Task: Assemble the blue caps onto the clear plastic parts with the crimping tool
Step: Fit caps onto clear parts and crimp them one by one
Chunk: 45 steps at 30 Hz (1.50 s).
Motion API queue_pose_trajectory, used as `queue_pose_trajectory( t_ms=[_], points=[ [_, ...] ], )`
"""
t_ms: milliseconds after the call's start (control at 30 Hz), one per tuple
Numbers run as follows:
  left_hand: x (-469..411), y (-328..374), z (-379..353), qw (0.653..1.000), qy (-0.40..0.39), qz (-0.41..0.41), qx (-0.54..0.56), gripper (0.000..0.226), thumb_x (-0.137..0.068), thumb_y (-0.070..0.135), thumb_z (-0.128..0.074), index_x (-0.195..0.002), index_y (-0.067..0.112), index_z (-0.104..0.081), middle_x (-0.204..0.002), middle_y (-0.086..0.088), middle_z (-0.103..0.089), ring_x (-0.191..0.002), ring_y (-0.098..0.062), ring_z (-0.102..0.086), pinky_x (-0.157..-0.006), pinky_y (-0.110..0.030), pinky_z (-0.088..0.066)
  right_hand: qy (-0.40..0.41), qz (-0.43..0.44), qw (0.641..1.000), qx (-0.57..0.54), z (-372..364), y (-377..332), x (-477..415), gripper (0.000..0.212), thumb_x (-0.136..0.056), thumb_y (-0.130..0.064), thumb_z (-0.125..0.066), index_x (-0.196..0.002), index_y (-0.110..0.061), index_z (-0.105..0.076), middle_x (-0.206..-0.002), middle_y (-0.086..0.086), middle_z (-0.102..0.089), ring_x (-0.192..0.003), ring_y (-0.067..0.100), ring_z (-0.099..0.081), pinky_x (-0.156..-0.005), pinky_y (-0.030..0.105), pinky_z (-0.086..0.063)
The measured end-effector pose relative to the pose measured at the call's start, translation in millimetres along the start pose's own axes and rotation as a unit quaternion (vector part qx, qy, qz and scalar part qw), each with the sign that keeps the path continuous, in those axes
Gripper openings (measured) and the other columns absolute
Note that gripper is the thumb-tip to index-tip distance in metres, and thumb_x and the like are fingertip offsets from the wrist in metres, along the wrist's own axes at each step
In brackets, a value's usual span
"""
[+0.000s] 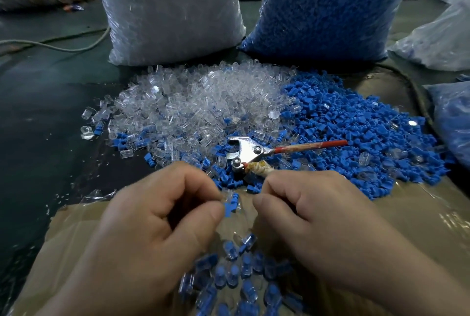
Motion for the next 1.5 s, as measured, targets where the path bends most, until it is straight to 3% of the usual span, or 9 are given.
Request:
queue_pose_trajectory(
  t_ms=[100,200,300,433,700,900,1100,1267,1500],
  points=[
    [2,-29,-3,0.995,-0.022,0.036,-0.086,0.004,-0.079,0.037,-0.065,-0.075,0.036,-0.063,-0.068,0.023,-0.066,-0.063,-0.001,-0.063,-0.055,-0.014,-0.048,0.000,0.005,0.992,0.125,-2,3,-1,0.039,-0.086,-0.065,-0.024,-0.089,-0.033,-0.047,-0.079,-0.014,-0.056,-0.072,0.005,-0.053,-0.069,0.034,-0.049],
    [3,-36,-8,0.987,-0.040,0.034,-0.154,0.012,-0.072,0.045,-0.057,-0.082,0.040,-0.060,-0.069,0.020,-0.065,-0.059,-0.005,-0.062,-0.049,-0.024,-0.051,0.008,0.027,0.988,0.149,-8,3,-1,0.031,-0.091,-0.065,-0.033,-0.100,-0.037,-0.043,-0.090,-0.016,-0.056,-0.073,0.007,-0.052,-0.065,0.032,-0.044],
    [4,-35,-15,0.984,-0.069,0.017,-0.164,0.012,-0.069,0.046,-0.056,-0.079,0.040,-0.059,-0.070,0.017,-0.064,-0.054,-0.004,-0.061,-0.037,-0.020,-0.047,0.009,0.043,0.987,0.154,-12,1,-1,0.037,-0.090,-0.067,-0.036,-0.112,-0.038,-0.044,-0.101,-0.017,-0.056,-0.075,0.010,-0.050,-0.060,0.032,-0.040],
    [3,-40,-23,0.987,-0.088,0.000,-0.136,0.015,-0.070,0.042,-0.065,-0.084,0.045,-0.060,-0.072,0.012,-0.064,-0.056,-0.010,-0.063,-0.042,-0.026,-0.050,0.005,0.053,0.986,0.155,-17,-1,-5,0.039,-0.089,-0.065,-0.038,-0.116,-0.038,-0.040,-0.105,-0.014,-0.057,-0.084,0.016,-0.058,-0.060,0.034,-0.042],
    [2,-53,0,0.988,-0.004,0.064,-0.140,0.019,-0.081,0.047,-0.059,-0.098,0.053,-0.053,-0.080,0.030,-0.067,-0.066,0.007,-0.065,-0.048,-0.018,-0.048,-0.021,0.079,0.990,0.111,-25,-8,-8,0.036,-0.090,-0.060,-0.047,-0.117,-0.040,-0.035,-0.108,-0.014,-0.055,-0.090,0.015,-0.057,-0.063,0.035,-0.041],
    [0,-56,-11,0.972,-0.059,0.078,-0.214,0.030,-0.073,0.042,-0.068,-0.097,0.053,-0.055,-0.094,0.033,-0.058,-0.073,0.011,-0.056,-0.050,-0.015,-0.040,-0.036,0.080,0.988,0.131,-31,-7,-10,0.032,-0.091,-0.062,-0.042,-0.108,-0.035,-0.044,-0.096,-0.012,-0.049,-0.083,0.016,-0.051,-0.059,0.034,-0.034],
    [-2,-53,-12,0.978,0.001,0.066,-0.196,0.012,-0.078,0.042,-0.064,-0.085,0.046,-0.056,-0.094,0.031,-0.058,-0.072,0.003,-0.059,-0.053,-0.026,-0.050,-0.019,0.075,0.983,0.166,-36,-10,-18,0.030,-0.096,-0.058,-0.035,-0.100,-0.030,-0.047,-0.082,-0.009,-0.038,-0.068,0.018,-0.038,-0.053,0.032,-0.033],
    [-3,-46,-8,0.982,0.043,0.063,-0.171,0.007,-0.080,0.039,-0.065,-0.078,0.041,-0.058,-0.094,0.026,-0.059,-0.085,0.005,-0.058,-0.057,-0.016,-0.039,-0.004,0.083,0.982,0.171,-33,-11,-19,0.012,-0.100,-0.040,-0.041,-0.096,-0.030,-0.047,-0.080,-0.009,-0.039,-0.064,0.017,-0.041,-0.051,0.032,-0.039],
    [3,-55,-4,0.986,0.090,0.094,-0.109,0.007,-0.083,0.045,-0.059,-0.089,0.045,-0.061,-0.083,0.028,-0.065,-0.077,0.005,-0.062,-0.052,-0.023,-0.043,0.007,0.073,0.981,0.178,-33,-10,-21,0.035,-0.090,-0.064,-0.040,-0.103,-0.032,-0.045,-0.079,-0.012,-0.035,-0.066,0.016,-0.037,-0.047,0.030,-0.025]
  ],
)
Point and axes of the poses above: each hand's wrist, its own x-axis away from the middle knuckle, its own z-axis out of the back of the hand, y = z × x, the point moved 10 cm from there along -x, towards the middle knuckle
